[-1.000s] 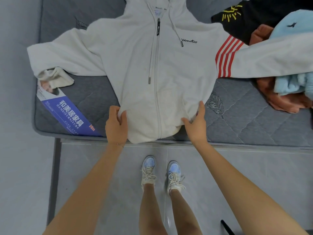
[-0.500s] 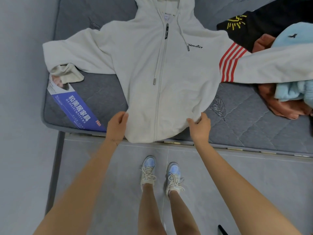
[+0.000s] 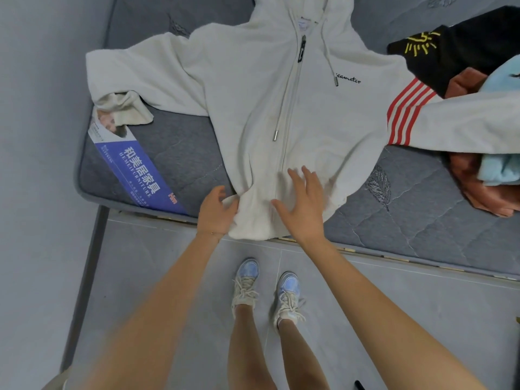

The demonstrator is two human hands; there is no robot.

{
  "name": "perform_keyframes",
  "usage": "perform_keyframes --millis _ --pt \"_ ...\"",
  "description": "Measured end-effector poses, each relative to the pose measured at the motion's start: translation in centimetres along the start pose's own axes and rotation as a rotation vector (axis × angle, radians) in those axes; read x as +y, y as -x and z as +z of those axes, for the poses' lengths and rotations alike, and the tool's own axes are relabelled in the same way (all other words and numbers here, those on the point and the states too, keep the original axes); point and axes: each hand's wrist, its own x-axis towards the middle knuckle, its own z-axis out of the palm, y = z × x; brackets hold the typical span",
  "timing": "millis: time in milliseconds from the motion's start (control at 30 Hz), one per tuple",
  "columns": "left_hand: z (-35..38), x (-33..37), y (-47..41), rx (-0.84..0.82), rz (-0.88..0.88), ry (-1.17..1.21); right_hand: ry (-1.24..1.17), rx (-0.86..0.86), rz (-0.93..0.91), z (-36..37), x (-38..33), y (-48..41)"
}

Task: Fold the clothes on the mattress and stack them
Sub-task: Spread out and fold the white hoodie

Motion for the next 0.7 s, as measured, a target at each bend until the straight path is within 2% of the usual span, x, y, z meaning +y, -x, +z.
perform_keyframes --millis 33,133,333,500,600,700 --pt "0.3 -0.2 -0.3 -0.049 -0.042 -0.013 0.008 -0.038 -0.034 0.4 -0.3 -0.2" --pt "0.9 -0.7 -0.9 -0.082 0.008 -0.049 0.053 -0.122 -0.116 1.5 -0.8 -0.9" --pt "0.8 -1.4 -1.2 -0.182 0.035 -0.091 0.094 -0.184 -0.032 2.8 -0.7 -1.3" --pt "-1.2 -2.5 -0.2 0.046 0.122 0.119 0.102 -0.224 0.027 2.9 -0.5 -1.2" --pt "-2.8 -2.7 0.5 0.196 0.138 0.124 0.078 -0.229 0.034 3.0 -1.4 -1.0" --pt "-4.2 -2.2 0.9 0.266 0.131 0.165 0.039 -0.211 0.040 3.1 -2.5 -0.8"
